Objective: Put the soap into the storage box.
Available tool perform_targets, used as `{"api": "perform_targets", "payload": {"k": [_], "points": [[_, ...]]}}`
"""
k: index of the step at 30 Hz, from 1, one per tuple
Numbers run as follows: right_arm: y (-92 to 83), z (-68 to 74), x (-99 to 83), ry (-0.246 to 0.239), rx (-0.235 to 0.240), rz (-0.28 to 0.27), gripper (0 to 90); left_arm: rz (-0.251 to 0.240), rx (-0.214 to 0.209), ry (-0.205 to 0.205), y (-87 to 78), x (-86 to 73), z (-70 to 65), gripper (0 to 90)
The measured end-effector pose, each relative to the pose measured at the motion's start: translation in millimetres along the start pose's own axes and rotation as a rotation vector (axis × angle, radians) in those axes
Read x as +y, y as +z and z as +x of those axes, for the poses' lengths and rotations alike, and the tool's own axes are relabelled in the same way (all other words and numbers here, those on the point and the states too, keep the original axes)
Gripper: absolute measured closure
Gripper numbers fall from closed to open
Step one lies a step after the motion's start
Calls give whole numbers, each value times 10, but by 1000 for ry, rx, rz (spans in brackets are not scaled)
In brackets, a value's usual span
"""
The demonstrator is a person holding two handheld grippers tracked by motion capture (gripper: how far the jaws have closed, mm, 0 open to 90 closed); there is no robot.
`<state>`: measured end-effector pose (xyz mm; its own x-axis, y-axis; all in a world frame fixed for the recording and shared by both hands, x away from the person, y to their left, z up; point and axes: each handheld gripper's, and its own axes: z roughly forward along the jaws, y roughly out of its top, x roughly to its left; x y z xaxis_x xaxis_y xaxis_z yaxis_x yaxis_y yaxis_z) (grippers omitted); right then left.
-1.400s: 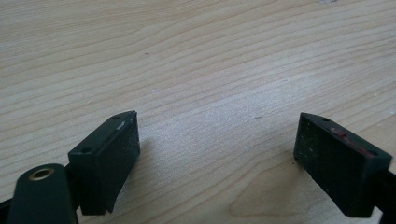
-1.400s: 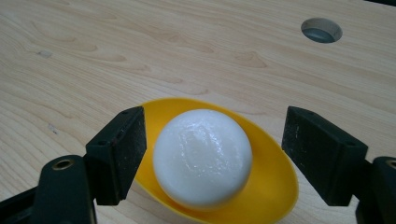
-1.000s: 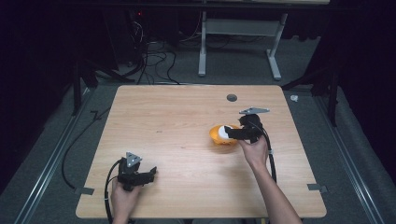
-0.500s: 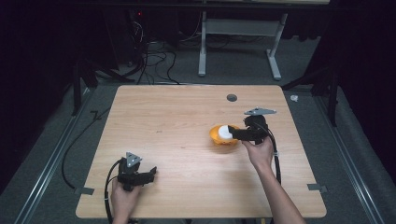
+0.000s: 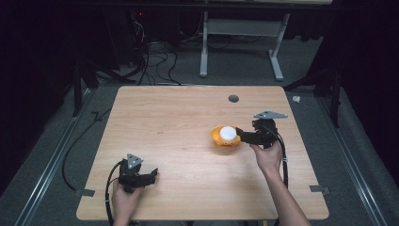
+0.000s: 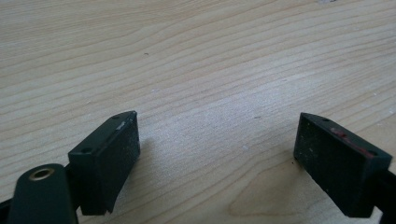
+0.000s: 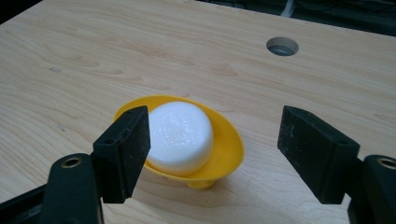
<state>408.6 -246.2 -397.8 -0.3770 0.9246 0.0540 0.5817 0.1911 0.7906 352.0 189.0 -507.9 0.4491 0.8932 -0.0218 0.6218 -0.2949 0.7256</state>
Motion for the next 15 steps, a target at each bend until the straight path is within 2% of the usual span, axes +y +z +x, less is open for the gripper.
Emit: {"api": "perform_targets", "payload": {"k": [15], "points": [[-182,-97,-76,19,-11,-32,267,-1,2,1,1,-1,-1,148]]}}
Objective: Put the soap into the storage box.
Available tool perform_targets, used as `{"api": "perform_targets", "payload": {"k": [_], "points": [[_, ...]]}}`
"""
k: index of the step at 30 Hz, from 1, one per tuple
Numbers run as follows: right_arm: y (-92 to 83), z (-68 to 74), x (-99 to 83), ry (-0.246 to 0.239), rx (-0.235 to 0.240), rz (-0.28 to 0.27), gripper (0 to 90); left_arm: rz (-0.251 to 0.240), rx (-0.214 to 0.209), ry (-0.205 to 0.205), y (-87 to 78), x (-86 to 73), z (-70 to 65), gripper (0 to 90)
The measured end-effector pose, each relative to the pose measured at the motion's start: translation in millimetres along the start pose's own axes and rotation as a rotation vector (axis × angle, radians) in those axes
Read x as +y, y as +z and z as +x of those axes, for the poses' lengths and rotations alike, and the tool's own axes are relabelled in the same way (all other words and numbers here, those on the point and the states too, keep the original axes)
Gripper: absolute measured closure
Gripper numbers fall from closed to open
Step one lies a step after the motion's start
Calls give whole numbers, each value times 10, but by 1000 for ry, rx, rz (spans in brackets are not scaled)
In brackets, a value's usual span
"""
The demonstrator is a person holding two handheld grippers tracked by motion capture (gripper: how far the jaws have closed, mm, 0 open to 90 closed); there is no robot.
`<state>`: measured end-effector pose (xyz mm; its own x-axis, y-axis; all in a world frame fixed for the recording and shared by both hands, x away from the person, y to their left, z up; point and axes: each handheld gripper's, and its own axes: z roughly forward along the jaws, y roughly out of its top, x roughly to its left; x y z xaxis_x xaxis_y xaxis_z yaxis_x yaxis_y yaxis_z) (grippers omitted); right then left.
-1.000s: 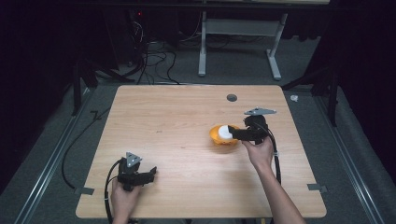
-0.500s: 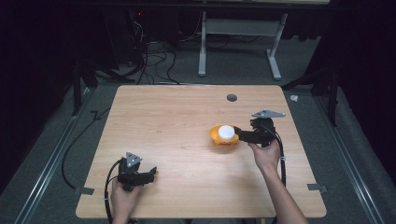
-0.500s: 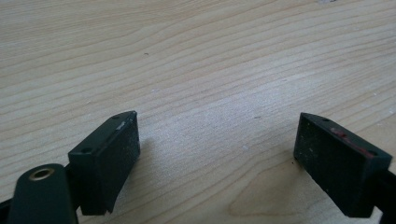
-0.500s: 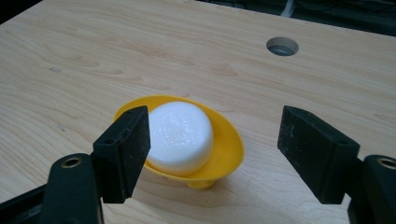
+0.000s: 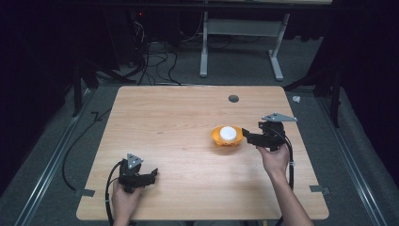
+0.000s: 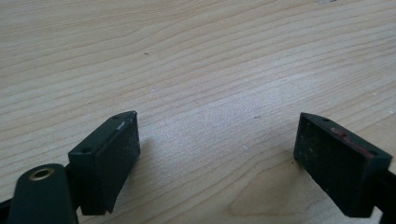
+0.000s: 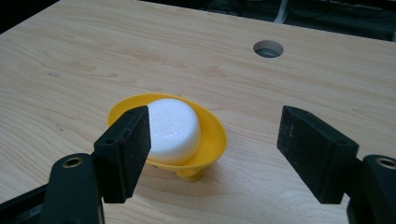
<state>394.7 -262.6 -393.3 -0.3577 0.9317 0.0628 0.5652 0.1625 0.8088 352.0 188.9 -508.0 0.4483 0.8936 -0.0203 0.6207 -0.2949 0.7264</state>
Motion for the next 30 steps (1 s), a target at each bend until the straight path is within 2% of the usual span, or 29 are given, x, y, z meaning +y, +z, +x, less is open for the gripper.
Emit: {"api": "perform_targets", "payload": {"k": [6,11,30], "points": [[-74,-33,-19,7,-2,-14,267,0,0,1,0,0,0,148],[-164,-68,-44,33,9,-29,267,0,0,0,-1,0,0,148],[-391,-123,-163,36,-7,-58,271,0,0,0,-1,-1,-1,148]]}}
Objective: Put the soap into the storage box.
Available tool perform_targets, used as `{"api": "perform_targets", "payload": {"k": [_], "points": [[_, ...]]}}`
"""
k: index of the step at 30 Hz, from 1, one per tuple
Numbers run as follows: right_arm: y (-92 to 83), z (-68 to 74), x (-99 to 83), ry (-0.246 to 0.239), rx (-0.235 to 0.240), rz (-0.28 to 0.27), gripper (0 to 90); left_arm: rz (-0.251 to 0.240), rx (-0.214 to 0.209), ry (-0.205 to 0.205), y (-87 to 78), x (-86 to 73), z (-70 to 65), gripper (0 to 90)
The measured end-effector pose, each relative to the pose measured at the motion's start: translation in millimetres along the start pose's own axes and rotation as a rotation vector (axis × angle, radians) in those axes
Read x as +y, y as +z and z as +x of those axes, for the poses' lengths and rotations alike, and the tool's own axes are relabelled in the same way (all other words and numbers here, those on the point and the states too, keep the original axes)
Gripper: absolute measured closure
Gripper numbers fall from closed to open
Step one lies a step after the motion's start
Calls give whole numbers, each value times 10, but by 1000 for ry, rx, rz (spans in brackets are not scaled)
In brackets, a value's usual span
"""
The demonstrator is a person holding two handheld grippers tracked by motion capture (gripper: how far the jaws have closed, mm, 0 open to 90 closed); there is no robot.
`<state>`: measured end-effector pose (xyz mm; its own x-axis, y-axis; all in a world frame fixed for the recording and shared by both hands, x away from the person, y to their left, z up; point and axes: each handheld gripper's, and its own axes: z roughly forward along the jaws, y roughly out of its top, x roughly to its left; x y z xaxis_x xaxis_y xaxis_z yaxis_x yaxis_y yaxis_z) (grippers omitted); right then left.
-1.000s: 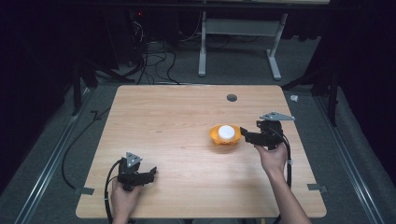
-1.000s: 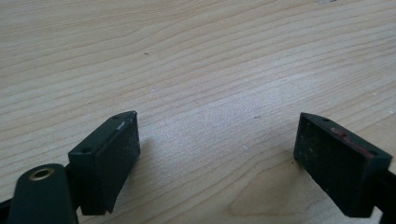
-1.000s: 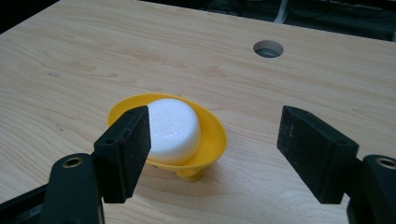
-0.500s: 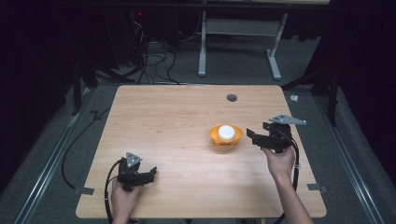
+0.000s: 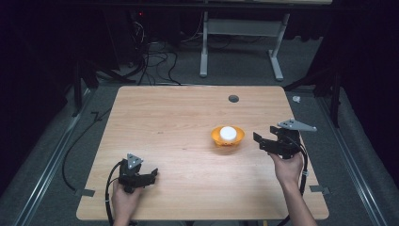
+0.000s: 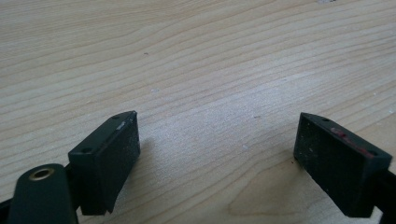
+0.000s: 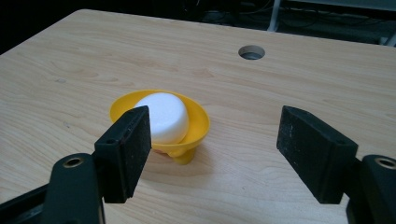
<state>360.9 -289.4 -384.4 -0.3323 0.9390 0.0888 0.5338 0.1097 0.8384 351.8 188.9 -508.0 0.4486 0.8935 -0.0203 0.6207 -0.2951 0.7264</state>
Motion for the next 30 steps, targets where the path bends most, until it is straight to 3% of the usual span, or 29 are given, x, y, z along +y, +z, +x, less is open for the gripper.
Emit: {"api": "perform_targets", "payload": {"k": [9,30], "points": [[-71,-45,-86,-9,-20,7,270,0,0,0,-1,0,0,148],[-222,-122,-301,34,-22,2,272,1,-1,0,-2,-1,-1,148]]}}
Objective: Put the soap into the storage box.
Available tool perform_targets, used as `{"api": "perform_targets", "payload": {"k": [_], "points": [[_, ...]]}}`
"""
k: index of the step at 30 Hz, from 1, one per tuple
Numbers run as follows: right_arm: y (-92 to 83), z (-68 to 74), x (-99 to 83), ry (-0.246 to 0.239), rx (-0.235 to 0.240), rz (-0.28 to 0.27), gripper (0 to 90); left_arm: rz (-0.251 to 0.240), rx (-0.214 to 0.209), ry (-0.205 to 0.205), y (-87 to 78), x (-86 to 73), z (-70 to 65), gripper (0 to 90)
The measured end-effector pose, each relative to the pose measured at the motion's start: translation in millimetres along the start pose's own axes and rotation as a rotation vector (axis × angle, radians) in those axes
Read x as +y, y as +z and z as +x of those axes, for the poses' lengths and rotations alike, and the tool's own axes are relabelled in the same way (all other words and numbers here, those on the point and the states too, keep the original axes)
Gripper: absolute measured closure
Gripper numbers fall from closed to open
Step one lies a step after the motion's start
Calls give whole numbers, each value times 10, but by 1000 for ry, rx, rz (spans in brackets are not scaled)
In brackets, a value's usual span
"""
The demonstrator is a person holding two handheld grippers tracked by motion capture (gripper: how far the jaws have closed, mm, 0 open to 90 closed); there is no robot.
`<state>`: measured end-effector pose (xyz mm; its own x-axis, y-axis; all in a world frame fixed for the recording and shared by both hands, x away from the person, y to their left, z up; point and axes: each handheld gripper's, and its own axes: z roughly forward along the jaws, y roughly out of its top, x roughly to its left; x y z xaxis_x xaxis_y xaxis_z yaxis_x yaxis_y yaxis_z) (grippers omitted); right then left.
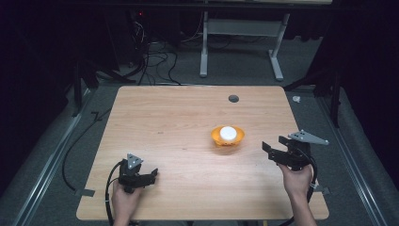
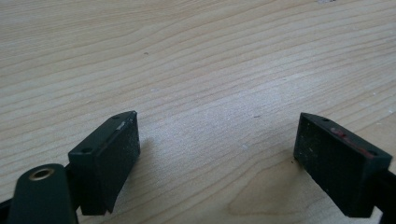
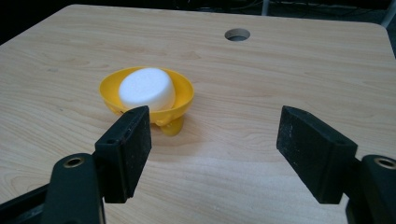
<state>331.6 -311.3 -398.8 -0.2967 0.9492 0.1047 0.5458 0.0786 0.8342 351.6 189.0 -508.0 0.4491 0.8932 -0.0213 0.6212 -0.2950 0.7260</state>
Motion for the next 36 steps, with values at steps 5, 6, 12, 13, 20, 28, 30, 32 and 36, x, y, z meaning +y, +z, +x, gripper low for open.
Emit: {"api": "perform_targets", "payload": {"k": [5,6,12,13,20,28,30,32,36], "points": [[-7,-10,-82,6,-2,7,273,-2,1,0,1,-1,-1,148],[-8,-8,-91,11,-2,10,273,-1,1,0,0,-1,-1,148],[-18,-4,-157,3,-5,13,273,0,1,0,0,-1,-1,148],[-20,-1,-174,6,-5,14,273,0,1,0,0,-1,-1,148],[-17,16,-252,10,-9,24,273,0,1,0,-1,-1,-1,148],[-13,42,-335,12,-5,30,273,3,0,1,-3,0,0,148],[-8,50,-351,7,-5,33,273,2,1,0,-2,0,-1,148],[-8,55,-366,6,-5,33,274,2,1,1,-2,0,-1,148],[4,69,-408,12,-1,37,273,2,1,1,-2,0,-1,148]]}}
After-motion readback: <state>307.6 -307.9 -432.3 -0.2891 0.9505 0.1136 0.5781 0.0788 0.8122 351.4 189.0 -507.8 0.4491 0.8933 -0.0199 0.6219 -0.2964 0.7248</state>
